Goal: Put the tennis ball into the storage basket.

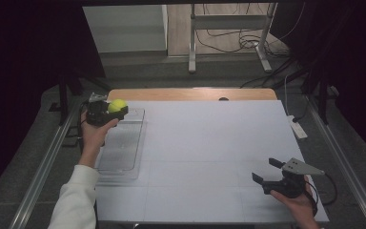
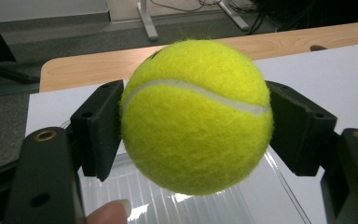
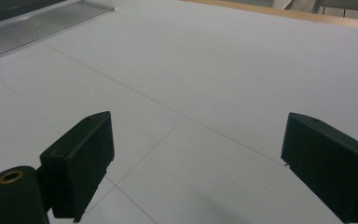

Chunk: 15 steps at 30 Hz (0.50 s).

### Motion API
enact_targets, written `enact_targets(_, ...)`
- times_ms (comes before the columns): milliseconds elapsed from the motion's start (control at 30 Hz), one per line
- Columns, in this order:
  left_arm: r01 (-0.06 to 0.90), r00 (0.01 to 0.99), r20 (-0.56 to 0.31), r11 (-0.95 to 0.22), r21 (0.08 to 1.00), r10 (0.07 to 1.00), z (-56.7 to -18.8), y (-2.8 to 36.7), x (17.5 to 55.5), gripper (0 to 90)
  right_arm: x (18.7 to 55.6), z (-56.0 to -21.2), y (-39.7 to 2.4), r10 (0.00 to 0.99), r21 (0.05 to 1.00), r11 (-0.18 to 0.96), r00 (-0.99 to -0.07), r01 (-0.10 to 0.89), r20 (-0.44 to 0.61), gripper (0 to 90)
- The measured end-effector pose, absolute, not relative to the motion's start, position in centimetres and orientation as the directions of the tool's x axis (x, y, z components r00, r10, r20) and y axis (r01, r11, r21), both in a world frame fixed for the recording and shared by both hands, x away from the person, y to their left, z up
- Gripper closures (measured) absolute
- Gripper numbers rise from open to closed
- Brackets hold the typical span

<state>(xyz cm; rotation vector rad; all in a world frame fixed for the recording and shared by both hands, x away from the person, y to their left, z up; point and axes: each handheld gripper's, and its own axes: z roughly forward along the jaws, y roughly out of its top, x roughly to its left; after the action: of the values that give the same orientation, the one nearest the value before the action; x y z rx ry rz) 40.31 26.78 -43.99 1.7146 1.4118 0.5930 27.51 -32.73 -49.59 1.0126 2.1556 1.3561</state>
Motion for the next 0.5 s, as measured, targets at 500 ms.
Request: enact_targets(500,0.618,0.217,-0.130,-0.034,0.785,0.967,-45.0,27.6,41.4,26.9,27.5,-49.6,-32.7,0.751,0.891,0.267,-0.659,0.366,0.046,9.6)
